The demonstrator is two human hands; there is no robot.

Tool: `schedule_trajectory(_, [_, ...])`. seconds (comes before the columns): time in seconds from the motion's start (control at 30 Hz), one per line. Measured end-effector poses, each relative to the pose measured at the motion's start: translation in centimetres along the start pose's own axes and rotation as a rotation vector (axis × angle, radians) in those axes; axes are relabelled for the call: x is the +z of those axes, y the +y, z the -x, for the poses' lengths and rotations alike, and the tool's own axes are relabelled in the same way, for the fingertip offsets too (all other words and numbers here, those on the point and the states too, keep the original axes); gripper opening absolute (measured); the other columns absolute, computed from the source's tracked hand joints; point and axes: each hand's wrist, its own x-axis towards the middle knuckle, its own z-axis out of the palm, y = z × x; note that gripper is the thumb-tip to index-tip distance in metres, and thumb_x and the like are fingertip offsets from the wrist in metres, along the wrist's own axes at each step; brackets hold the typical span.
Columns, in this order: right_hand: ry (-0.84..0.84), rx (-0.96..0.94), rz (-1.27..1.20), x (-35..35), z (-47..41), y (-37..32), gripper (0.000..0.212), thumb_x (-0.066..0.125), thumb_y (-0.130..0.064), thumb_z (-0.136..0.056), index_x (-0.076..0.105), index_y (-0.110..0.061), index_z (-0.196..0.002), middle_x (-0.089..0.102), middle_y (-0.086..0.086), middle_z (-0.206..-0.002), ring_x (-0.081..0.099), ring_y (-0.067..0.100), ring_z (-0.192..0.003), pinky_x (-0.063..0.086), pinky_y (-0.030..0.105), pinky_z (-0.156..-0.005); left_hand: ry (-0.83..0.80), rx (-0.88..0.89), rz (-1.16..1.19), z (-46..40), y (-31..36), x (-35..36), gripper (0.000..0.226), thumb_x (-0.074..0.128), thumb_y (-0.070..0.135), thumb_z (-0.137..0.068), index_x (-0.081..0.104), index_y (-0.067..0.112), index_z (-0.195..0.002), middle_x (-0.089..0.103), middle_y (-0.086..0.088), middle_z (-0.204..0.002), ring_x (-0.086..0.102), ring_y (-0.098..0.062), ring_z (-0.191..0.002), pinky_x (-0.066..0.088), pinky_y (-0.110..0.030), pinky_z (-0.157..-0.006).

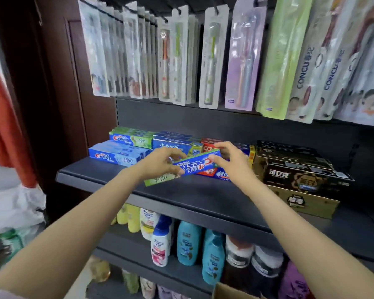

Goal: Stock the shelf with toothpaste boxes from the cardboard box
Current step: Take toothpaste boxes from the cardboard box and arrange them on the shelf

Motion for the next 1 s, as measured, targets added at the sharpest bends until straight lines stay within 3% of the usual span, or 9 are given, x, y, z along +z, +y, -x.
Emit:
schedule_trajectory(0.17, [-0.023,0.262,-0.343,9.3,-2.6,-2.6,0.058,0.067,-0.029,-0.086,0.039,-0.009,-0.132,0.059,0.003,-0.116,0.058,0.017,-0.109,0.046,0.034,-0.096,0.095,-0.012,0.222,0.8,-7.2,-3.8,0.028,0.067,0.021,-0.087,0.060,0.013,-0.112,0.064,-0.005,-0.102,0.057,-0.012,-0.077,0.044,-0.026,-0.076])
schedule_trajectory(0.27, [-0.189,0.298,-0.455,16.1,-3.9,-5.3,0.028,0.058,-0.029,-0.092,0.055,-0.013,-0.114,0.063,0.003,-0.113,0.061,0.013,-0.100,0.048,0.025,-0.086,0.154,-0.051,0.422,0.6,-10.9,-5.9,0.026,0.067,0.023,-0.086,0.062,0.011,-0.109,0.066,-0.009,-0.099,0.060,-0.013,-0.079,0.051,-0.035,-0.082])
schedule_trajectory(0.37, [-0.131,0.224,-0.426,21.3,-6.0,-8.4,0.023,0.052,-0.023,-0.096,0.064,-0.010,-0.110,0.067,0.005,-0.107,0.062,0.011,-0.087,0.048,0.021,-0.076,0.150,-0.056,0.498,0.4,-15.0,-8.9,0.021,0.068,0.027,-0.085,0.064,0.019,-0.104,0.068,-0.003,-0.088,0.062,-0.010,-0.076,0.052,-0.031,-0.072])
schedule_trajectory(0.43, [-0.080,0.177,-0.382,23.1,-7.7,-9.9,0.018,0.052,-0.021,-0.096,0.066,-0.015,-0.105,0.069,0.011,-0.108,0.064,0.015,-0.089,0.050,0.029,-0.077,0.097,-0.054,0.546,0.2,-17.5,-10.9,0.021,0.067,0.026,-0.086,0.065,0.022,-0.107,0.066,0.005,-0.090,0.062,-0.009,-0.083,0.052,-0.023,-0.069])
schedule_trajectory(0.5, [-0.033,0.088,-0.191,24.0,-9.5,-10.2,0.019,0.052,-0.021,-0.095,0.066,-0.016,-0.107,0.070,0.011,-0.106,0.060,0.017,-0.090,0.048,0.038,-0.085,0.137,-0.017,0.395,-0.1,-19.6,-12.3,0.028,0.067,0.023,-0.087,0.064,0.022,-0.115,0.064,0.009,-0.103,0.060,-0.008,-0.093,0.048,-0.015,-0.072])
schedule_trajectory(0.57, [-0.029,0.024,0.150,25.0,-11.6,-10.7,0.033,0.048,-0.021,-0.097,0.058,-0.015,-0.128,0.067,0.011,-0.104,0.054,0.020,-0.092,0.042,0.032,-0.085,0.352,-0.002,0.205,-0.4,-22.0,-13.4,0.030,0.064,0.018,-0.088,0.062,0.017,-0.118,0.064,0.004,-0.111,0.059,-0.011,-0.088,0.038,-0.012,-0.072])
schedule_trajectory(0.7, [-0.043,-0.019,0.623,26.8,-15.1,-12.6,0.041,0.037,-0.021,-0.102,0.039,-0.025,-0.143,0.052,0.019,-0.114,0.039,0.035,-0.117,0.040,0.044,-0.094,0.659,-0.038,0.050,-1.0,-25.4,-14.8,0.036,0.055,0.009,-0.085,0.052,0.015,-0.121,0.054,-0.009,-0.117,0.053,-0.029,-0.101,0.041,-0.034,-0.082])
schedule_trajectory(0.83, [-0.089,-0.083,0.816,29.2,-18.1,-12.6,0.043,0.034,-0.023,-0.102,0.034,-0.029,-0.145,0.048,0.014,-0.121,0.038,0.031,-0.119,0.043,0.044,-0.087,0.486,0.006,-0.229,-2.9,-27.3,-15.1,0.049,0.050,0.012,-0.088,0.043,0.025,-0.135,0.040,-0.003,-0.138,0.043,-0.026,-0.121,0.039,-0.042,-0.093])
schedule_trajectory(1.0, [-0.171,-0.080,0.856,31.8,-19.6,-9.7,0.042,0.043,-0.013,-0.099,0.046,-0.029,-0.138,0.050,0.008,-0.123,0.045,0.027,-0.117,0.045,0.042,-0.089,0.283,-0.049,-0.474,-5.2,-29.8,-14.6,0.050,0.047,0.014,-0.090,0.043,0.031,-0.137,0.039,0.000,-0.144,0.036,-0.021,-0.133,0.019,-0.049,-0.112])
